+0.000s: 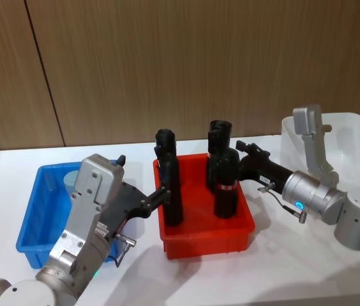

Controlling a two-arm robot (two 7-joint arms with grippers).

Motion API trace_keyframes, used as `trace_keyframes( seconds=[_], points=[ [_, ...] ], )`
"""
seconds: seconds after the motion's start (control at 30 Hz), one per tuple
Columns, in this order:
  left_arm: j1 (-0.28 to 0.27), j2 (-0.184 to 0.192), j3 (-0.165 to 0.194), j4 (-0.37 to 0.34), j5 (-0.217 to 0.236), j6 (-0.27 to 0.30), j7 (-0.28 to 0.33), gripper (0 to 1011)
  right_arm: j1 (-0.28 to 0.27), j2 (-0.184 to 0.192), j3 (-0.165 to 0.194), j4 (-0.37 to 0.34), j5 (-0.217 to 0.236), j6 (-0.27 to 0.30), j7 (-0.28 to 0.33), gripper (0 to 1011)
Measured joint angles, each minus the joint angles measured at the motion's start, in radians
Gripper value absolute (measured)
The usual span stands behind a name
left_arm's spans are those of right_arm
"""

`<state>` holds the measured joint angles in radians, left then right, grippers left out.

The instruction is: Pick the cotton swabs from the blue box and place them into the white box.

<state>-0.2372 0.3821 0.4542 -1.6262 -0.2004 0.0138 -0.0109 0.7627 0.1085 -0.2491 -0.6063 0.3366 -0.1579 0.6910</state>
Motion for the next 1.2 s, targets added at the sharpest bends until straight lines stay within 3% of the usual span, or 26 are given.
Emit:
trace_keyframes(
  seconds=[0.47,0.97,1.2],
  points=[
    [0.000,0.000,0.000,0.000,0.000,0.000,0.000,1003,0.053,-0.012,0.002,0.097,-0.006,-0.048,0.016,1002],
    [0.000,0.000,0.000,0.000,0.000,0.000,0.000,1003,0.115,-0.038,-0.024,0.229,-0.025,-0.092,0.040,1002],
    [0.000,0.000,0.000,0.000,0.000,0.000,0.000,1003,0.148,-0.052,-0.034,0.299,-0.030,-0.122,0.049,835]
  ],
)
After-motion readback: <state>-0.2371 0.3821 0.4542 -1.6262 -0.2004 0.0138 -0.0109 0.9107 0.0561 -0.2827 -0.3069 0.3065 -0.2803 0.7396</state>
